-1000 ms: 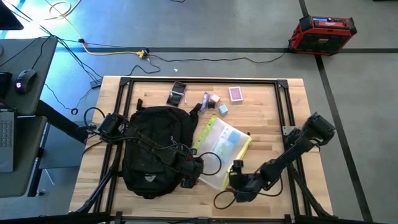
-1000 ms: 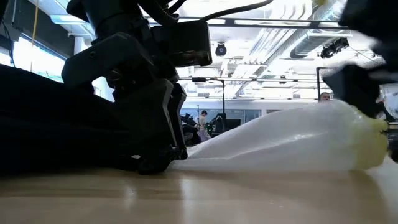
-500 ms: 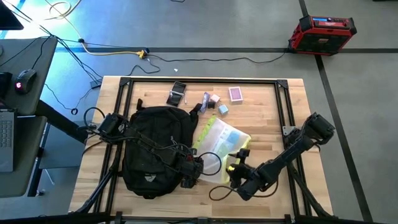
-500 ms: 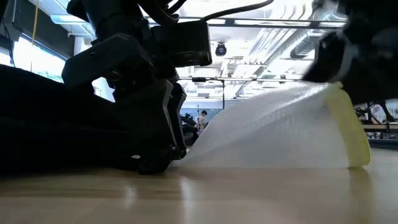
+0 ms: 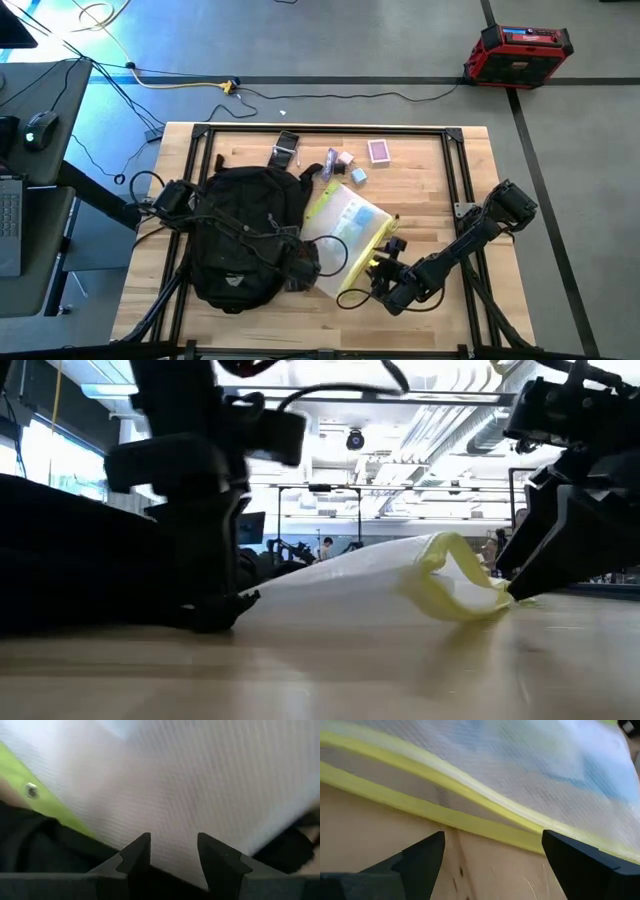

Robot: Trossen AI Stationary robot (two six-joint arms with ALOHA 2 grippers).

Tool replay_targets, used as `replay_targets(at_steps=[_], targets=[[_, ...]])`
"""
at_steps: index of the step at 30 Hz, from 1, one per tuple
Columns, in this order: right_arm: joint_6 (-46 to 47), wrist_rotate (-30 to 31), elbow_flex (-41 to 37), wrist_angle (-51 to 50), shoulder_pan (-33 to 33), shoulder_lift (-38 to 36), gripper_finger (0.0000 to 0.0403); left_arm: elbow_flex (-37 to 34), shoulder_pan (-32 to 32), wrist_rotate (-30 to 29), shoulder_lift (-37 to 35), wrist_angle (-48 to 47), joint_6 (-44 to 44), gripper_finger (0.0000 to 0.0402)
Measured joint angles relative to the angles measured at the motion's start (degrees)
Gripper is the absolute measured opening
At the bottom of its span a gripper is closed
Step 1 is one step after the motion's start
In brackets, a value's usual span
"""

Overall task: Unpack backpack
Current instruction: Remove the packed green earphones from the green zip bag

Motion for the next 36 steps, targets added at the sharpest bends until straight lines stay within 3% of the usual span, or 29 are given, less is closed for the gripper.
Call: replay_targets(at_steps=[5,12,18,23,29,36], targets=[[-6.62,-0.73,0.0,7.88,0.04,0.0,0.032,0.36,0.75,-3.29,0.0,5.6,2.72,0.0145],[-10.41,2.56,0.0,9.58,-1.37,0.1,0.032,0.4,5.38,-4.65,-0.04,14.44,8.87,0.0145],[-17.34,-9.08,0.0,10.18,-3.0,0.13,0.032,0.36,9.42,-4.27,0.51,13.54,7.47,0.0145],[-19.53,-11.57,0.0,10.59,-1.87,0.14,0.0308,0.45,10.14,-4.12,2.84,13.17,7.32,0.0145],[-23.01,-10.89,-0.02,12.79,1.46,0.15,0.0282,0.42,10.05,-3.15,4.58,12.73,7.36,0.0145],[-23.14,-2.68,-0.02,12.89,0.34,0.17,0.0266,0.49,10.0,-1.94,5.33,13.12,7.37,0.0145]])
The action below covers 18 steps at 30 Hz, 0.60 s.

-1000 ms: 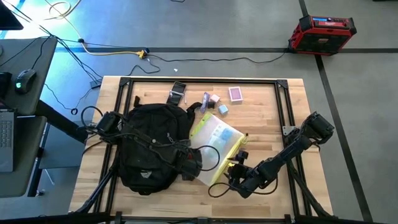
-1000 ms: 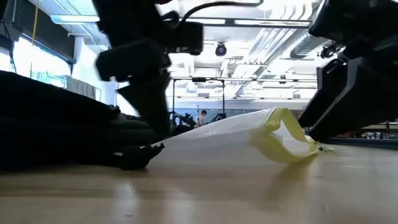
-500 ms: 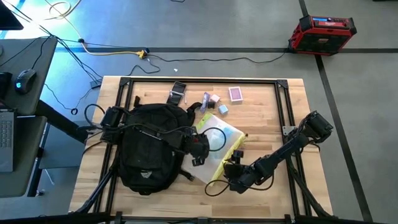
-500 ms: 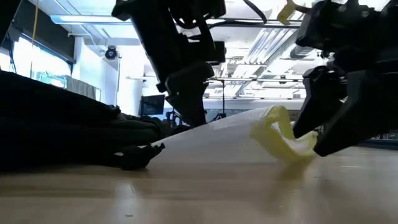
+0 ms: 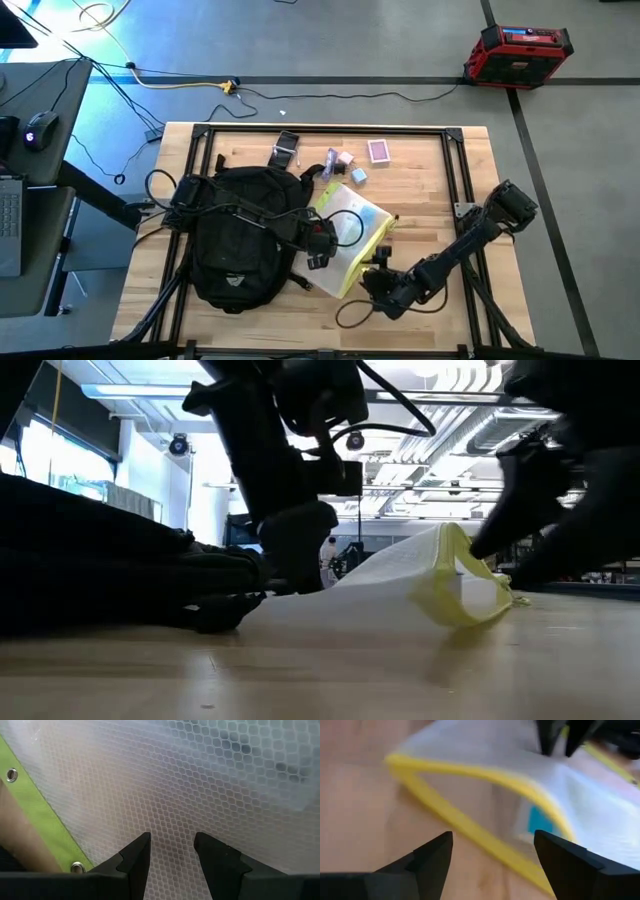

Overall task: Unpack backpack
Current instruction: Remove the packed green earphones from the green zip bag

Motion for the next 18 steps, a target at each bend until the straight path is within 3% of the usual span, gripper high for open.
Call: replay_targets(at_steps=[6,12,18], targets=[[0.34,0.58,0.0,-3.24,-2.73,0.0,0.0265,-0.02,-0.78,0.05,0.09,0.87,1.87,0.0145],[8.08,5.55,0.0,-6.79,-3.36,-0.09,0.0265,-0.07,-1.39,0.51,0.15,2.5,2.88,0.0145],[12.04,5.25,0.0,-6.83,-4.31,-0.09,0.0264,-0.11,-1.54,1.88,0.15,3.39,3.45,0.0145]])
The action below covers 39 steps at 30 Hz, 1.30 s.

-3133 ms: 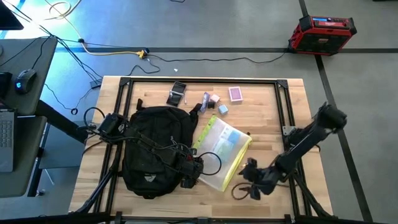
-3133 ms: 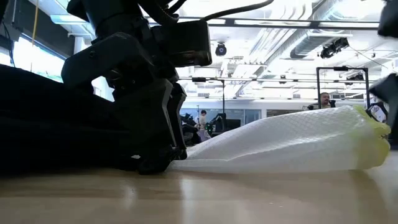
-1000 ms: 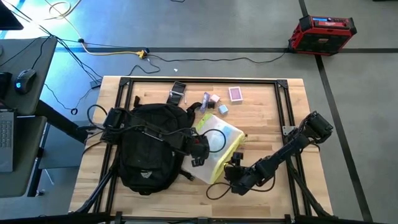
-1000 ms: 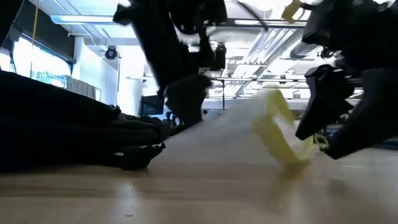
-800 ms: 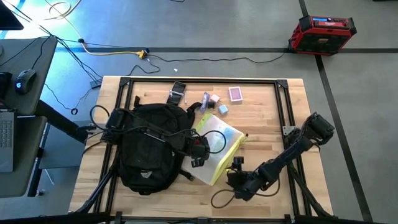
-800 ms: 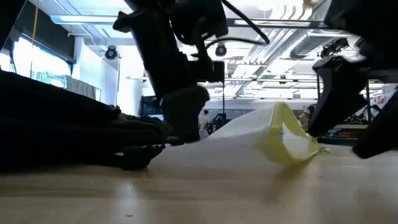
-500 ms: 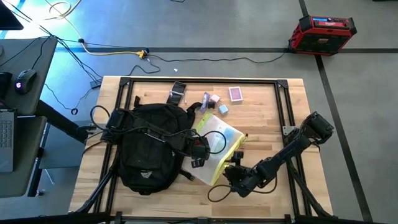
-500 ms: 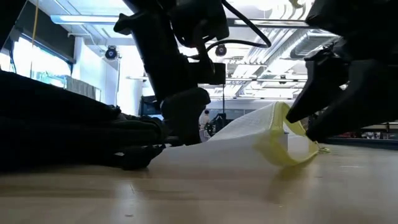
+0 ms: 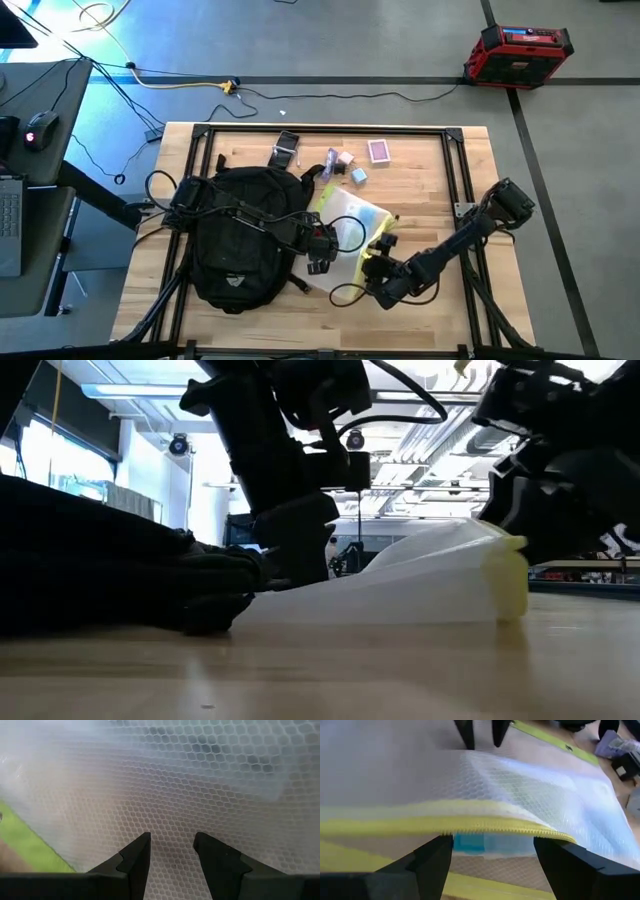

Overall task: Unpack backpack
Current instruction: Remove the packed green earphones from the green zip bag

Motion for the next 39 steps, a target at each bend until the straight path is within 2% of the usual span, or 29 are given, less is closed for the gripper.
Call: replay_targets(at_steps=[5,9,14,21,29,35,39], targets=[[0.23,-4.1,-1.36,3.31,-2.23,-0.08,0.0249,0.0,-0.02,0.08,0.0,0.02,0.02,0.0145],[-1.14,-6.36,-3.32,7.23,-3.61,-0.44,0.0215,0.0,-0.12,0.06,0.02,0.0,0.02,0.0145],[-3.8,-6.16,-2.54,6.22,-1.94,-0.3,0.0142,0.0,-0.33,0.04,0.02,0.0,0.02,0.0145],[-5.56,-7.2,1.09,-0.93,1.27,-0.12,0.0013,0.0,-0.35,0.08,0.02,-0.16,-0.33,0.0145],[-3.64,-8.29,4.55,-9.15,5.99,0.02,0.0,0.0,-0.33,0.08,0.02,-0.35,-0.37,0.0145],[-1.72,-11.35,11.1,-19.14,11.16,0.02,0.0,0.0,-0.33,0.06,0.02,-0.37,-0.42,0.0145],[2.64,-4.84,17.03,-30.57,14.27,0.0,0.0,0.0,-0.33,0.06,0.02,-0.39,-0.44,0.0145]])
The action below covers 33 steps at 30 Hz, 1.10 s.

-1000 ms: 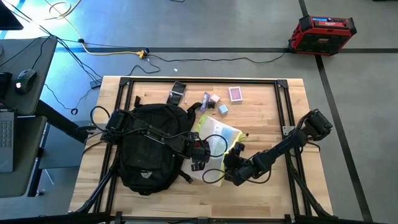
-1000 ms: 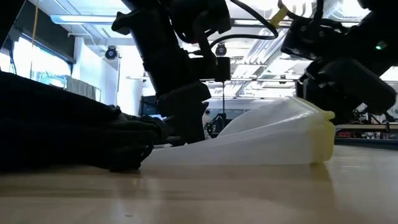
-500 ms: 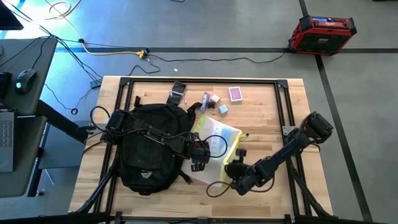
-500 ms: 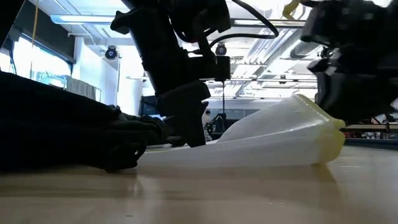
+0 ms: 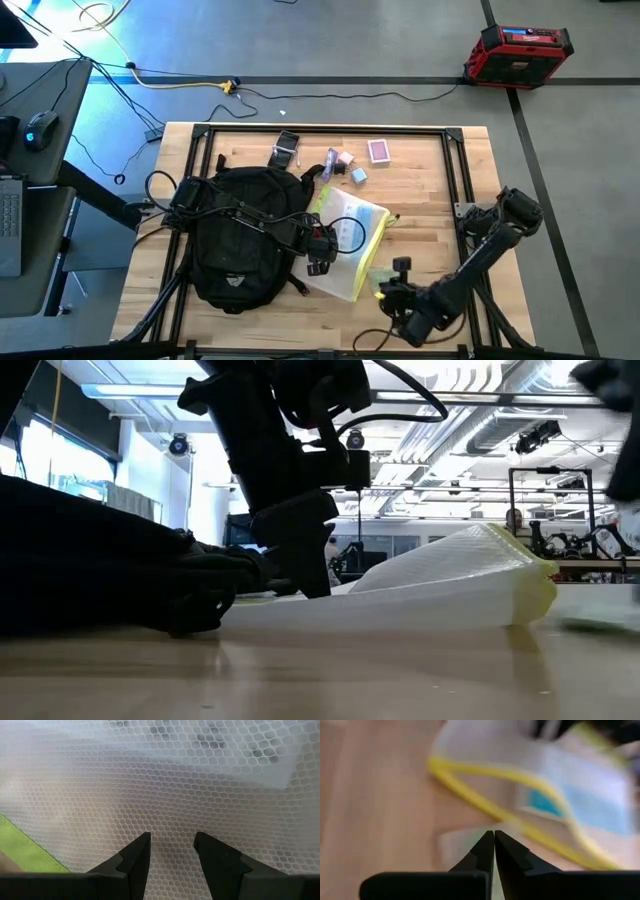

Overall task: Unpack backpack
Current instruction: Remove the packed green earphones from the green zip bag

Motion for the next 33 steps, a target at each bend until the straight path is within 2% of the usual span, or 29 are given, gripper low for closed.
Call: replay_targets(at_steps=[2,4,8,12,15,19,23,26,30,33], targets=[[2.92,3.78,2.12,-5.67,0.66,0.0,0.0,0.0,0.0,0.0,0.0,0.0,-0.02,0.0145],[5.28,4.24,3.11,-7.73,0.62,-0.11,0.0,0.0,-0.06,-0.02,0.0,-0.02,-0.11,0.0145],[2.35,-2.21,1.73,-5.87,0.37,-0.11,0.0,0.0,-0.56,-0.29,0.0,-0.14,-0.07,0.0145],[3.26,-11.81,-1.42,-4.96,-1.19,-0.11,0.0014,0.0,-0.97,-0.31,0.0,-0.14,-0.04,0.0145],[2.23,-18.25,-5.06,-0.08,-3.39,-0.11,0.0053,0.0,-1.05,-0.24,0.0,-0.13,-0.04,0.0145],[-3.39,-24.89,-9.17,7.7,-7.16,-0.11,0.0134,0.0,-1.05,-0.22,0.0,-0.11,-0.04,0.0145],[-8.45,-28.17,-11.14,10.71,-10.87,-0.24,0.0217,0.0,-1.05,-0.2,0.0,-0.09,-0.02,0.0145],[-9.65,-28.43,-12.27,12.01,-12.86,-0.39,0.0261,0.0,-1.05,-0.17,0.0,-0.08,-0.02,0.0145],[-11.46,-30.57,-12.58,13.23,-14.08,-0.44,0.0275,0.0,-1.05,-0.17,0.0,-0.03,-0.02,0.0145],[-11.8,-30.41,-12.66,14.14,-14.01,-0.36,0.0253,0.0,-1.05,-0.13,0.0,0.02,-0.04,0.0145]])
